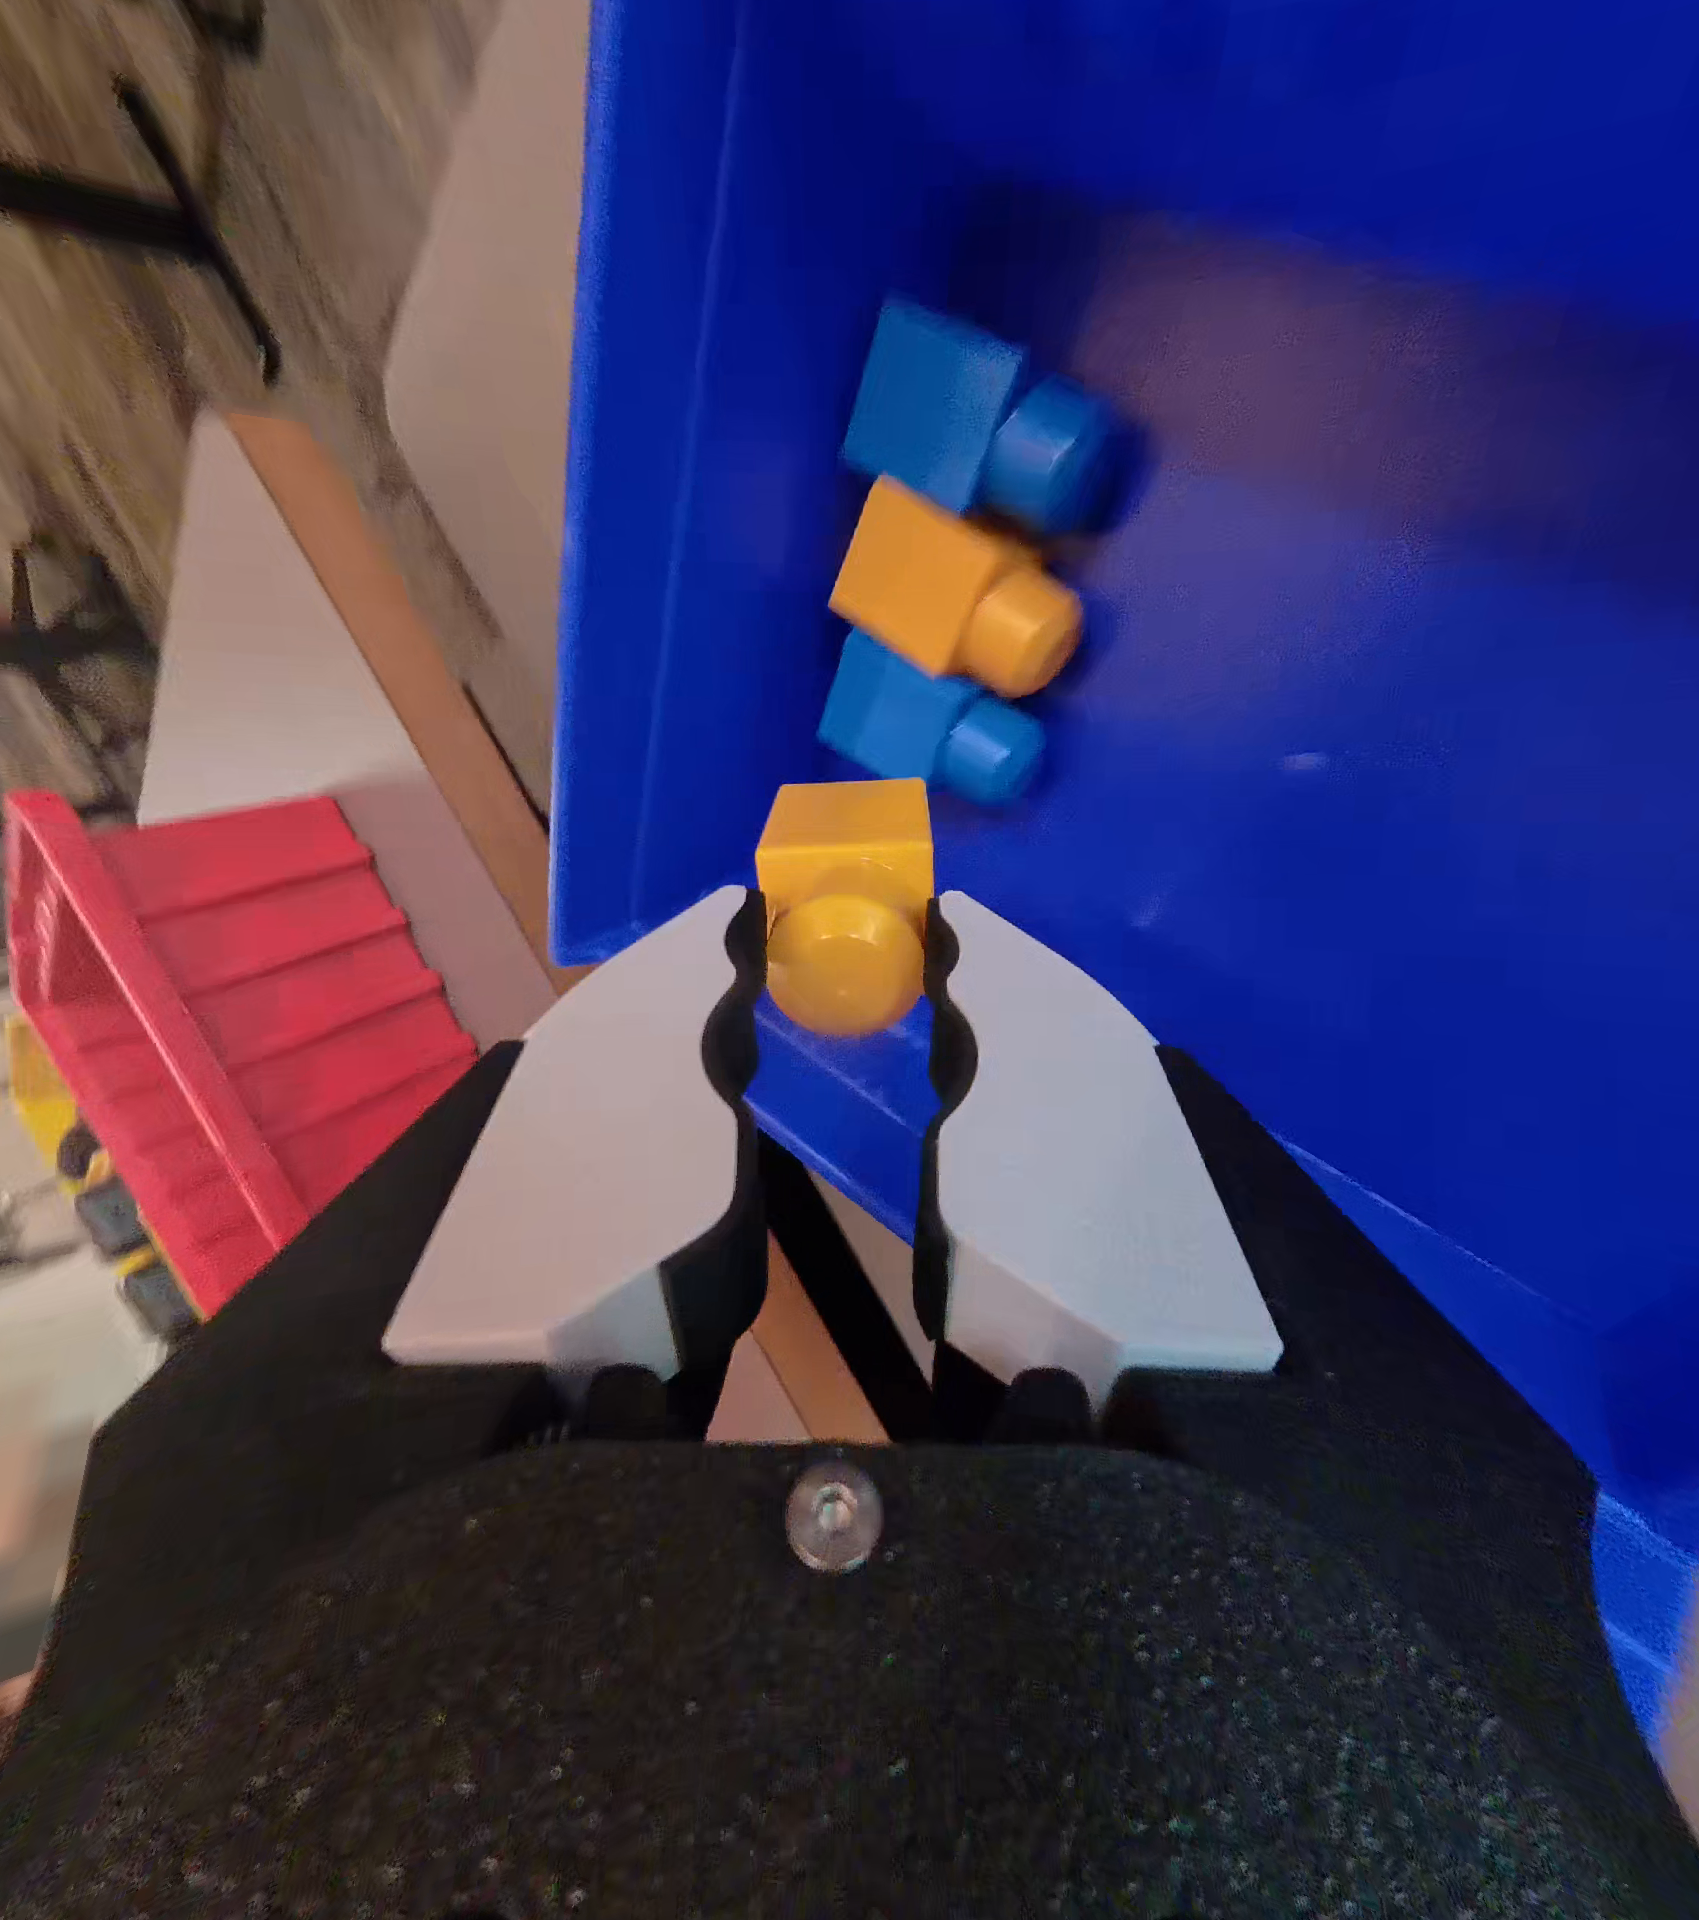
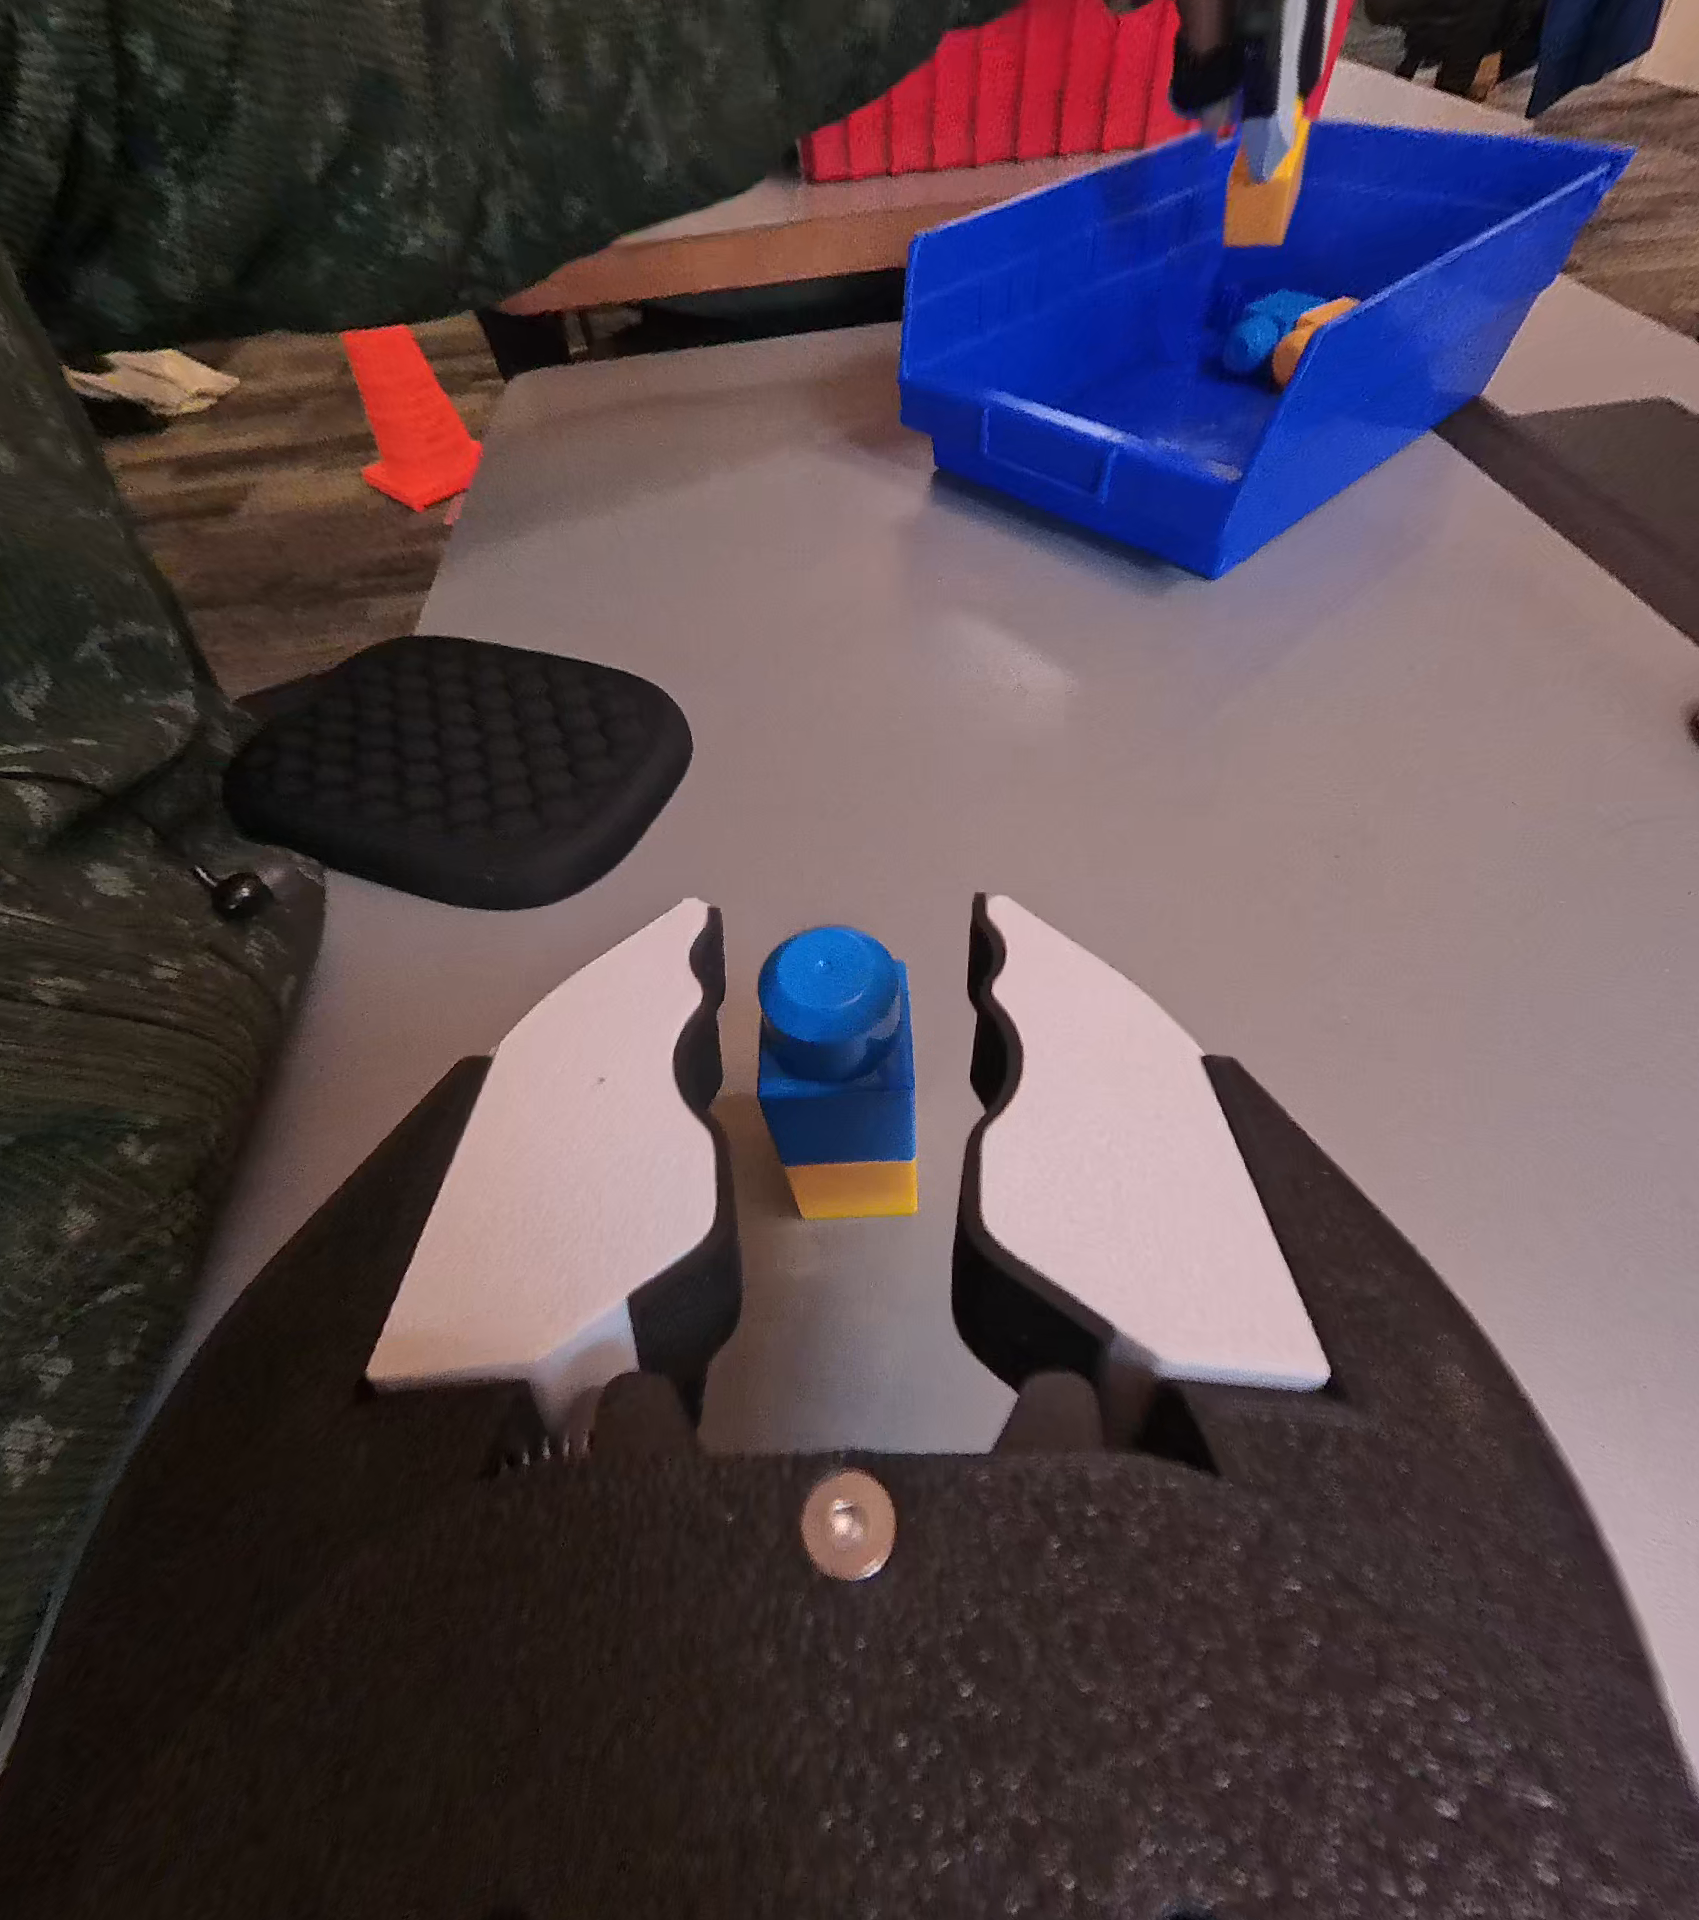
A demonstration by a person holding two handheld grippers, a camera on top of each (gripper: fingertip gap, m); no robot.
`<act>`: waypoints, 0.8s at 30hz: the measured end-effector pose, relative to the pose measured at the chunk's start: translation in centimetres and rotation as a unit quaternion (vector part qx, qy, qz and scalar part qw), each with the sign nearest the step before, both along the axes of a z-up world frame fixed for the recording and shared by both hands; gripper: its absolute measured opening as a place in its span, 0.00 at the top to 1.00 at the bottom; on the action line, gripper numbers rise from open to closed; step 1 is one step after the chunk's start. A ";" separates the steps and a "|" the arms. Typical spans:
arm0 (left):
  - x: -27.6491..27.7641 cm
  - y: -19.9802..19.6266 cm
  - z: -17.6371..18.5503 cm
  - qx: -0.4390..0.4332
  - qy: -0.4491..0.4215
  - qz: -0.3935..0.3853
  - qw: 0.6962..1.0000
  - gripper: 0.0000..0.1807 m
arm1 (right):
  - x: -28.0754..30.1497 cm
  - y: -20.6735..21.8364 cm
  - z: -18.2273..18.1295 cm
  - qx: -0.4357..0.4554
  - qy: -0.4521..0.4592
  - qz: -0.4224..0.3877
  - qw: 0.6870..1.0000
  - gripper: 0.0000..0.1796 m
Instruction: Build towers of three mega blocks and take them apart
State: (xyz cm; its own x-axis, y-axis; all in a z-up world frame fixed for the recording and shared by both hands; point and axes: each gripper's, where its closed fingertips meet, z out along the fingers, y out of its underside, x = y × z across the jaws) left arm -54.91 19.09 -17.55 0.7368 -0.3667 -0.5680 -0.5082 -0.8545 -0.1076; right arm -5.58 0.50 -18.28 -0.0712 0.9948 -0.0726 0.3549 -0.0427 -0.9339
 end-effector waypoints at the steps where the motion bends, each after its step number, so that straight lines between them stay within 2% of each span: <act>1: 2.2 -0.2 1.3 0.016 -0.023 -0.028 0.999 0.84 | 0.0 0.1 0.3 0.005 0.007 -0.005 1.000 0.75; 4: 11.9 -1.7 4.7 0.052 -0.110 -0.143 0.982 0.84 | -0.2 0.5 1.8 0.018 0.036 -0.026 0.999 0.74; 7: 23.0 -5.3 6.3 0.059 -0.157 -0.279 0.945 0.84 | -0.2 0.7 3.1 0.020 0.060 -0.044 0.997 0.74; 11: 36.2 -11.6 5.0 0.031 -0.163 -0.434 0.885 0.84 | -0.4 0.3 4.0 0.033 0.060 -0.055 0.996 0.74; 14: 43.5 -15.9 2.8 -0.009 -0.158 -0.518 0.840 0.84 | -0.8 -0.5 3.7 0.084 0.031 -0.055 0.994 0.73; 17: 47.7 -18.5 1.6 -0.040 -0.153 -0.566 0.809 0.84 | -1.1 -1.1 2.8 0.143 -0.011 -0.053 0.988 0.70; 20: 49.3 -19.5 1.7 -0.059 -0.150 -0.583 0.796 0.84 | -1.1 -0.9 1.6 0.192 -0.049 -0.060 0.978 0.69; 24: 49.8 -19.6 2.5 -0.051 -0.170 -0.584 0.792 0.84 | -0.5 -0.5 2.2 0.210 -0.042 -0.065 0.975 0.80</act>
State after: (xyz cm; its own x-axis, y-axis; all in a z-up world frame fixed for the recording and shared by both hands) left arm -5.12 -0.54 -15.07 -0.0347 -0.9423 -0.3329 -0.9153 0.1637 -0.3680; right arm -6.10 0.01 -16.07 0.0468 0.9385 0.3420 0.4481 0.2862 -0.8469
